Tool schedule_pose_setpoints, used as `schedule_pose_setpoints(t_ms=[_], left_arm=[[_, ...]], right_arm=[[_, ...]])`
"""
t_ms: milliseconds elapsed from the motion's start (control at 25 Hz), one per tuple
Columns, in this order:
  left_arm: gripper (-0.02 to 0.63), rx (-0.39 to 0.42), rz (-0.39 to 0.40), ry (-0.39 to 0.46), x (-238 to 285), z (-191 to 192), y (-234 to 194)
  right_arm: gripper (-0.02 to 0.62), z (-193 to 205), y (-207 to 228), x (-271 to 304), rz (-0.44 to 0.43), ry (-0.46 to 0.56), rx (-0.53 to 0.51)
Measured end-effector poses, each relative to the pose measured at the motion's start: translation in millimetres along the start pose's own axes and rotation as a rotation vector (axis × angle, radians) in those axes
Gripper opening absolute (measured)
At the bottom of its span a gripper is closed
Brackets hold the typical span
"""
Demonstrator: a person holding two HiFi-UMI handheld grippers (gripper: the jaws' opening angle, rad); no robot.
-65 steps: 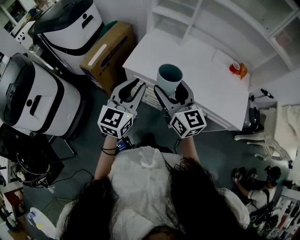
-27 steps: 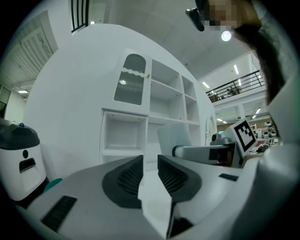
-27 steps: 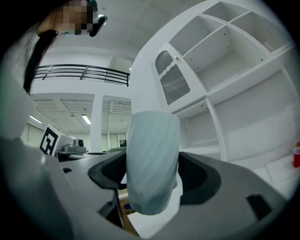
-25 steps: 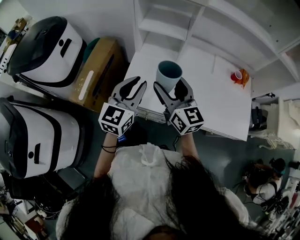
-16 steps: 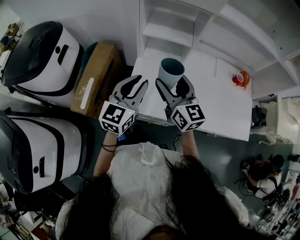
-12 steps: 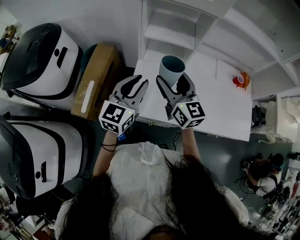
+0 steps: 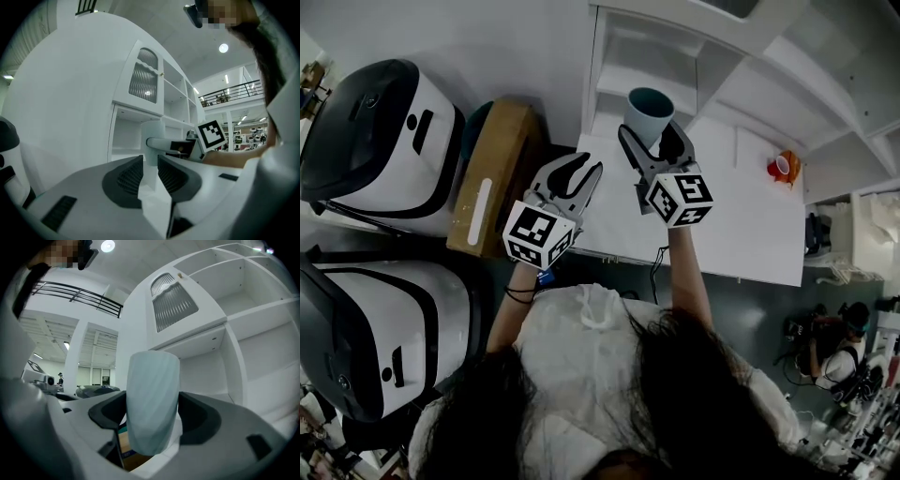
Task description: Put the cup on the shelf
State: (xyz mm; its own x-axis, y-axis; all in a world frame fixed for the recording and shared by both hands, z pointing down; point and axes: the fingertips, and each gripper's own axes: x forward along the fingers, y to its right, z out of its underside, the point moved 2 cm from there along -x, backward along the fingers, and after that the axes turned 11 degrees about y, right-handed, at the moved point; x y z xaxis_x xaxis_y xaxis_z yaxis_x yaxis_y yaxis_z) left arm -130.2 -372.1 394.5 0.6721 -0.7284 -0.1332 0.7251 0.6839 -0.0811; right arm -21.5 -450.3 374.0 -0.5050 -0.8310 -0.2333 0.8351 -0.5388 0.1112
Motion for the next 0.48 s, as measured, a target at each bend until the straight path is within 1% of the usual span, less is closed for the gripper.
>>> schedule_pose_setpoints(t_ms=[280, 480], left_arm=[[0.092, -0.012, -0.004, 0.009, 4, 2, -18], [0.092, -0.017, -0.009, 0.016, 8, 1, -30]], right_arm=[[0.344, -1, 29, 59, 0.015, 0.004, -0.032], [0.344, 3, 57, 100, 0.049, -0.018, -0.023]])
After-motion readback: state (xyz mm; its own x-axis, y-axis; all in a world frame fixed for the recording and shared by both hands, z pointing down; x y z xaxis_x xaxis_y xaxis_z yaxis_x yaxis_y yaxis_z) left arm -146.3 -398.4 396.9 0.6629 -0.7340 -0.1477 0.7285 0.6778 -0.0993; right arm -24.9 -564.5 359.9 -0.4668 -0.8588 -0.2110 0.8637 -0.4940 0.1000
